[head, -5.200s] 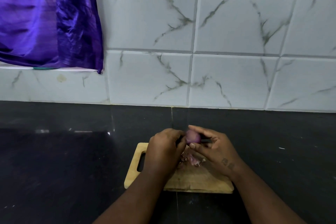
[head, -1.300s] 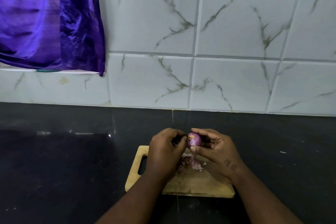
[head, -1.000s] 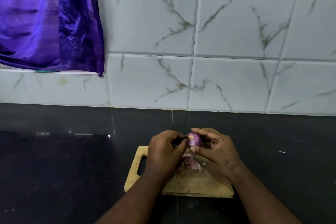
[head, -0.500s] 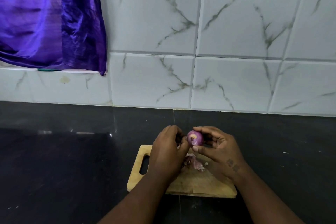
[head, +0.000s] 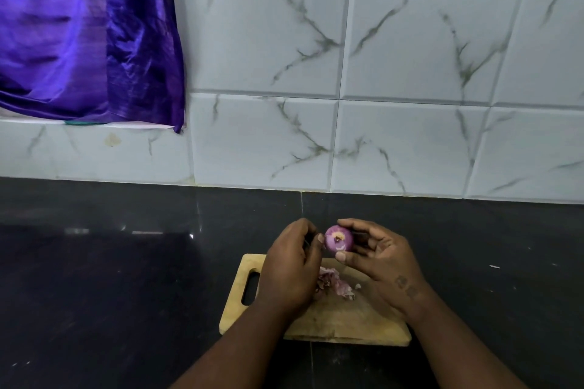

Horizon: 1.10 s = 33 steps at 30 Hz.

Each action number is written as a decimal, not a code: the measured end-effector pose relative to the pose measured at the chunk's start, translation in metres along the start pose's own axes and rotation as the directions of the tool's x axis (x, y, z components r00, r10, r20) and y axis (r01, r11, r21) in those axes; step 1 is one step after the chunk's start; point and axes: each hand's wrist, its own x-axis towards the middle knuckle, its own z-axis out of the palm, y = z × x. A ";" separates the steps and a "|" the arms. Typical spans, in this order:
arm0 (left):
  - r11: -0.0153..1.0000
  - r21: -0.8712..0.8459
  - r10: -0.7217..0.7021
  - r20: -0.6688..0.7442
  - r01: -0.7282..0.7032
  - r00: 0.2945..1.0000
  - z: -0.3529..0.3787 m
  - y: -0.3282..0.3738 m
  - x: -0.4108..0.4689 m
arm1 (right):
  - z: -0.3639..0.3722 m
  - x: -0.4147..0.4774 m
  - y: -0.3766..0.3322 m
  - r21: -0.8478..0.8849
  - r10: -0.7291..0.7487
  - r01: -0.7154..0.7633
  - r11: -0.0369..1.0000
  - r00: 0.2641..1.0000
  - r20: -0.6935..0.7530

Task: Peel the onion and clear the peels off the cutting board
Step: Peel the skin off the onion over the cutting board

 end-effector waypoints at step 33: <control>0.957 0.208 0.219 -0.070 -0.200 0.973 -0.008 0.003 -0.001 | -0.004 -0.001 -0.003 -0.055 0.105 -0.103 0.993 0.994 0.035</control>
